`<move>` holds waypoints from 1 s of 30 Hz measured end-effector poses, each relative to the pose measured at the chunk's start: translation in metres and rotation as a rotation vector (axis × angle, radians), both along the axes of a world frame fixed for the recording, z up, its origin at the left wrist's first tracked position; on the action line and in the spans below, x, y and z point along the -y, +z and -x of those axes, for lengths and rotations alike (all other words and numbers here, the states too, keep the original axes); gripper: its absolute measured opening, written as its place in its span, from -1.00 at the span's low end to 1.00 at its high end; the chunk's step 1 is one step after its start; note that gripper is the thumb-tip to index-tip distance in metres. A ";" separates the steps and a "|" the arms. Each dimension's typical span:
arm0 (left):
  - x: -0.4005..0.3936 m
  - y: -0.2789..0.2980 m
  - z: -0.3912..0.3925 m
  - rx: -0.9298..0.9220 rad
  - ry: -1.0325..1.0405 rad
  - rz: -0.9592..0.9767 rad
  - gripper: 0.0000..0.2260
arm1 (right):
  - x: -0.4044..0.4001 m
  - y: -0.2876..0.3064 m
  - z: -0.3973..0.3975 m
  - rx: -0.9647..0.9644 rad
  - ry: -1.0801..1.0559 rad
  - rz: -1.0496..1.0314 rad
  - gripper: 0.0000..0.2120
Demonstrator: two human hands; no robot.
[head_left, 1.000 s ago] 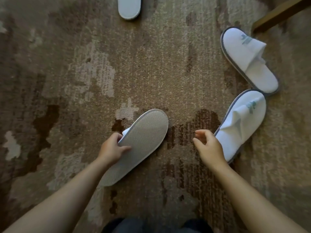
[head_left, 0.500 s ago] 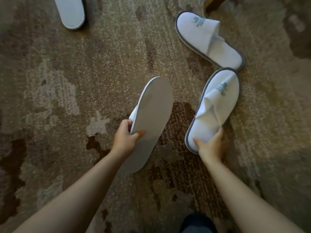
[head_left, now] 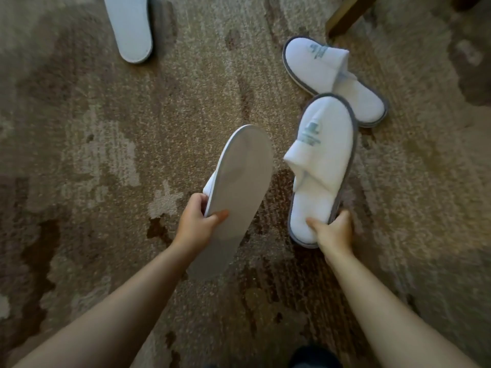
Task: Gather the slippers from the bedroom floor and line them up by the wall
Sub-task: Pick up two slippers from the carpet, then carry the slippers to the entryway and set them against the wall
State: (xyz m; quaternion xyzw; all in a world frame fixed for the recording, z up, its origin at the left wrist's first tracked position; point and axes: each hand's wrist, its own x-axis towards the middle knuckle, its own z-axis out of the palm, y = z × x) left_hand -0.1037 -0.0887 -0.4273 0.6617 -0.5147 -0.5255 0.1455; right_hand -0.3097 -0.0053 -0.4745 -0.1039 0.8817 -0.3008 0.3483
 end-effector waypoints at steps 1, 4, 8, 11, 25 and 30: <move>0.002 0.007 0.000 -0.013 0.021 0.011 -0.82 | 0.004 0.009 -0.002 0.016 0.024 0.033 -0.56; 0.005 0.051 -0.002 -0.029 0.056 0.070 -0.81 | 0.014 0.060 -0.007 0.019 0.090 0.148 -0.63; 0.009 0.157 -0.009 -0.053 0.081 0.124 -0.74 | 0.020 0.180 -0.011 -0.013 0.117 0.279 -0.66; 0.012 0.258 -0.010 -0.081 0.105 0.141 -0.75 | 0.019 0.290 -0.011 0.006 0.105 0.343 -0.62; 0.015 0.640 0.057 -0.250 -0.112 0.269 -0.76 | -0.038 0.697 0.024 -0.064 -0.138 0.438 -0.65; 0.019 0.682 0.092 -0.301 -0.364 0.332 -0.79 | -0.078 0.751 0.012 -0.164 -0.428 0.517 -0.78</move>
